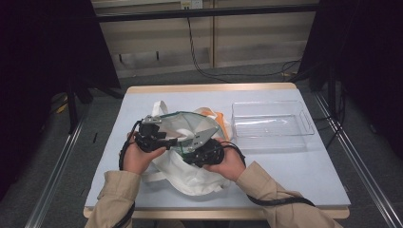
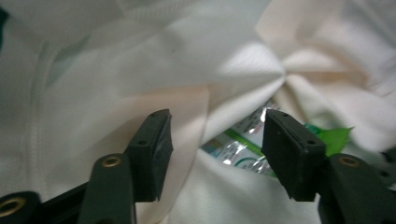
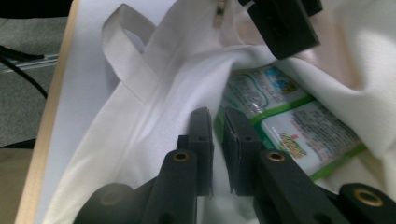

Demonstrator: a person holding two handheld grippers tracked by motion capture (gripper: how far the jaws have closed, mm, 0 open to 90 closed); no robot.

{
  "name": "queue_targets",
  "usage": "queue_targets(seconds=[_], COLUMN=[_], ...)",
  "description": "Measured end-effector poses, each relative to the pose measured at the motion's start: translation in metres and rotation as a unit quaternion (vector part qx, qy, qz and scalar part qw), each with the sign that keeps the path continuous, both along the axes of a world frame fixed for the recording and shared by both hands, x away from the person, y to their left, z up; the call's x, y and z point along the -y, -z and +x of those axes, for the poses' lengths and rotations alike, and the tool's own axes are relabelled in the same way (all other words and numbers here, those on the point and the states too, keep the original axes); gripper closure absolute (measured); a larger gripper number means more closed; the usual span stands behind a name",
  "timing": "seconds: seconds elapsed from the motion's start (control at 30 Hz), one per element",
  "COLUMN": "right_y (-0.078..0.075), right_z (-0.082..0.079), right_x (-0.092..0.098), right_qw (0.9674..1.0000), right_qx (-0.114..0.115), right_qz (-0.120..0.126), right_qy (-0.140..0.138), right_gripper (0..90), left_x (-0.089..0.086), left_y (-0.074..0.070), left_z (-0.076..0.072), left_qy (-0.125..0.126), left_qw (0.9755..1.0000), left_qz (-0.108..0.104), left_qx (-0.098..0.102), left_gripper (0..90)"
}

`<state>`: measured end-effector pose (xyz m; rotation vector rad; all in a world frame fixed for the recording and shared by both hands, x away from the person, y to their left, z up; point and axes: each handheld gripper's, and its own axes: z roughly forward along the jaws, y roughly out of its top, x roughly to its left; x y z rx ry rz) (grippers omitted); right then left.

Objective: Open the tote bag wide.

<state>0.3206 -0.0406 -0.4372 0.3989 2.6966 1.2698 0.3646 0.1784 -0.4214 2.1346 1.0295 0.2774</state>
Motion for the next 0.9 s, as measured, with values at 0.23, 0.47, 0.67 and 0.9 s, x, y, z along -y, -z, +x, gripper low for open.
queue_targets(seconds=[0.23,0.47,0.67,0.9], right_y=[0.002,0.009,0.014,0.017], right_z=[0.007,0.015,0.02,0.021], right_x=[0.007,0.009,-0.001,-0.007], right_qw=[0.9995,0.9984,0.9972,0.9949], right_qx=[0.017,0.023,0.01,0.016], right_qz=[-0.021,-0.05,-0.074,-0.098], right_qy=[0.016,0.014,-0.003,-0.013], right_gripper=[65.0,58.8,61.0,69.9], left_x=[0.001,0.001,0.0,0.001], left_y=[0.006,0.008,0.007,0.008], left_z=[-0.001,-0.001,-0.002,-0.002], left_qy=[0.012,0.01,0.009,0.003], left_qw=[0.9996,0.9998,0.9998,0.9999], left_qz=[0.026,0.017,0.019,0.013], left_qx=[-0.006,-0.007,-0.007,-0.008], left_gripper=[54.3,55.5,54.9,54.4])
